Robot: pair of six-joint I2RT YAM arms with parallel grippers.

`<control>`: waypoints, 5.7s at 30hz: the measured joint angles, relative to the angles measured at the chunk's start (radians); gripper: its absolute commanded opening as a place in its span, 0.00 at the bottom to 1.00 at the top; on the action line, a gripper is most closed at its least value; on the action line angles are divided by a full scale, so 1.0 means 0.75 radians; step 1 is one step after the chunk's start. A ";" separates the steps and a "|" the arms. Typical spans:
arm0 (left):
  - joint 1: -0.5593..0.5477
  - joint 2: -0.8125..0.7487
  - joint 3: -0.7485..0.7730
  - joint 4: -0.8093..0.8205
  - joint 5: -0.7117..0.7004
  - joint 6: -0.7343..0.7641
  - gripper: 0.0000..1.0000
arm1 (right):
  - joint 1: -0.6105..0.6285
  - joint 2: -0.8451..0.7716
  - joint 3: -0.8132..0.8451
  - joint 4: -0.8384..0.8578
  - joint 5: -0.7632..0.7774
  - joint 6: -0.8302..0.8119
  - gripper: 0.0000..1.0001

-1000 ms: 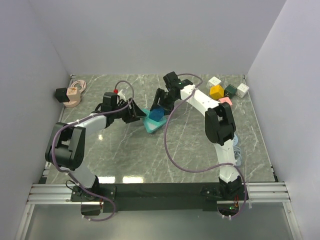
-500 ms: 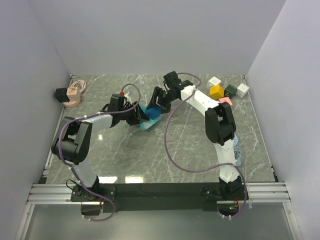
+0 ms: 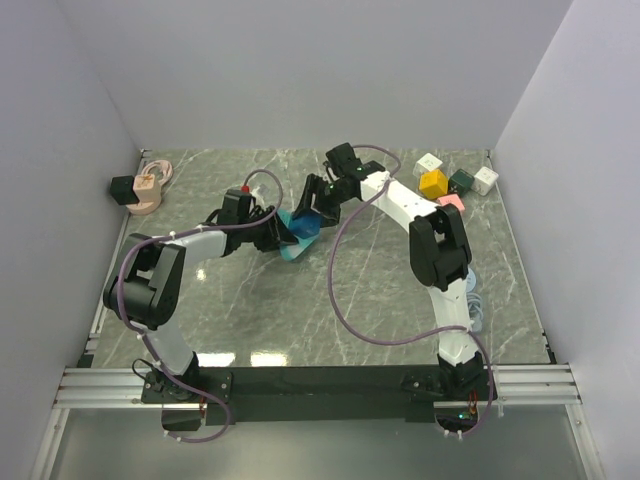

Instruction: Pull the plug off the socket

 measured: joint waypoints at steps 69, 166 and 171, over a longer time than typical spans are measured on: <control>0.058 -0.019 0.146 -0.119 0.239 -0.013 0.00 | -0.706 0.136 0.251 -0.131 0.618 0.093 0.48; 0.238 -0.434 0.027 -0.413 -0.347 -0.296 0.99 | -1.263 -1.112 -1.387 0.023 0.440 0.045 0.71; 0.296 -0.451 0.027 -0.444 -0.346 -0.273 0.99 | -1.264 -1.123 -1.392 -0.043 0.389 -0.001 0.76</control>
